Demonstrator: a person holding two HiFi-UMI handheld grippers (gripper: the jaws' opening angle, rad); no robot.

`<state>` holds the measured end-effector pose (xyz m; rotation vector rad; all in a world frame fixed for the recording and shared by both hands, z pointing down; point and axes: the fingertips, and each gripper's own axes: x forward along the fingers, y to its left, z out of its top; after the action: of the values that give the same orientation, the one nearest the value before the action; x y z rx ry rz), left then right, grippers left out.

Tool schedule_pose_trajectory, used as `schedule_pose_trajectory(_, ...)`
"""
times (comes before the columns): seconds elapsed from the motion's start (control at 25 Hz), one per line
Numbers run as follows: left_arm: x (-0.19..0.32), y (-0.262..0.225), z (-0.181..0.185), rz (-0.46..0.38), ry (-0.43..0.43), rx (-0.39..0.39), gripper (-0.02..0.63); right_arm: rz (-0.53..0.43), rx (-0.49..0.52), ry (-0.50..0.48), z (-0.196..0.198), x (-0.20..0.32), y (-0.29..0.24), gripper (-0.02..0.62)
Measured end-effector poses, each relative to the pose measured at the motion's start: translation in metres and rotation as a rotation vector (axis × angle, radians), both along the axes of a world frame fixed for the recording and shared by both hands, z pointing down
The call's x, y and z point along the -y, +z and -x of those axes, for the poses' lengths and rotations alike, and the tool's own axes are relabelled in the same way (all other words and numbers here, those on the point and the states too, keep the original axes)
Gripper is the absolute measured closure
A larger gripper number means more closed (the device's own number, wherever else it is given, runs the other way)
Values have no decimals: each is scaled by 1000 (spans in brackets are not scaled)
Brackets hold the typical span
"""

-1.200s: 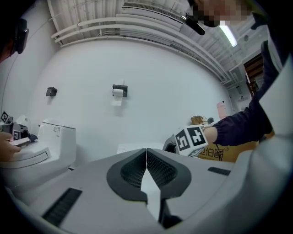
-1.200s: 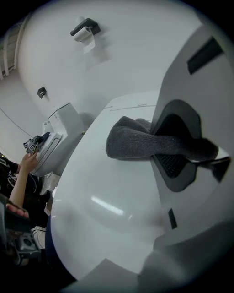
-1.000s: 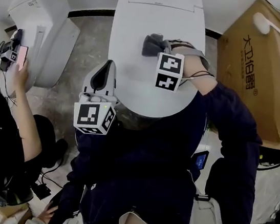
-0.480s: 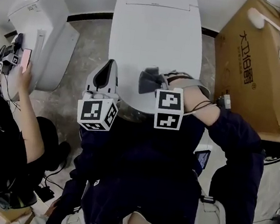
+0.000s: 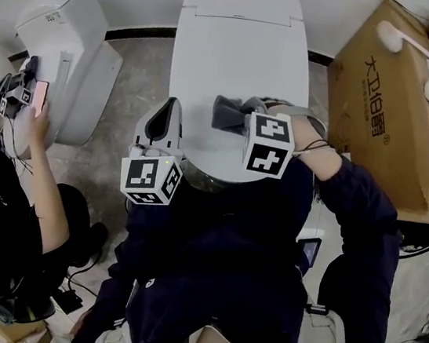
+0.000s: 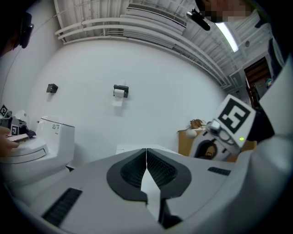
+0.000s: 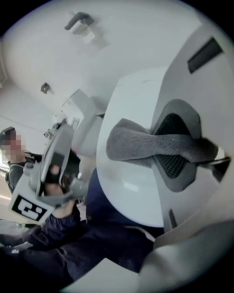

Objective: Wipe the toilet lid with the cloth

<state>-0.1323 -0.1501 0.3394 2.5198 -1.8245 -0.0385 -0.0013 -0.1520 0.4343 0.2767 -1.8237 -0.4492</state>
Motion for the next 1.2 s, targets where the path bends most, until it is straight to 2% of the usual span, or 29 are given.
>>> schedule_pose_trajectory(0.12,-2,1,6,5,-14,-5,591,-188,31,60,9,79,-23,517)
schedule_pose_trajectory(0.32,-6,6,23,19,-67,-29,591,-475,20,93,37,199,-49,517)
schedule_pose_trajectory(0.52,-14,11,35,31,-90,-19,591,-627,-18,86,65,279,-39,517)
schedule_pose_trajectory(0.68,-24,19,41,49,-102,-2,591,-660,-74,85,71,313,-18,517)
schedule_pose_trajectory(0.84,-28,28,49,70,-119,-1,591,-622,-113,123,68,325,-5,517)
schedule_pose_trajectory(0.96,-27,29,53,71,-124,-6,591,-564,-109,134,68,316,-2,520)
schedule_pose_trajectory(1.2,-21,24,53,55,-116,-12,591,-495,-126,80,71,269,4,520)
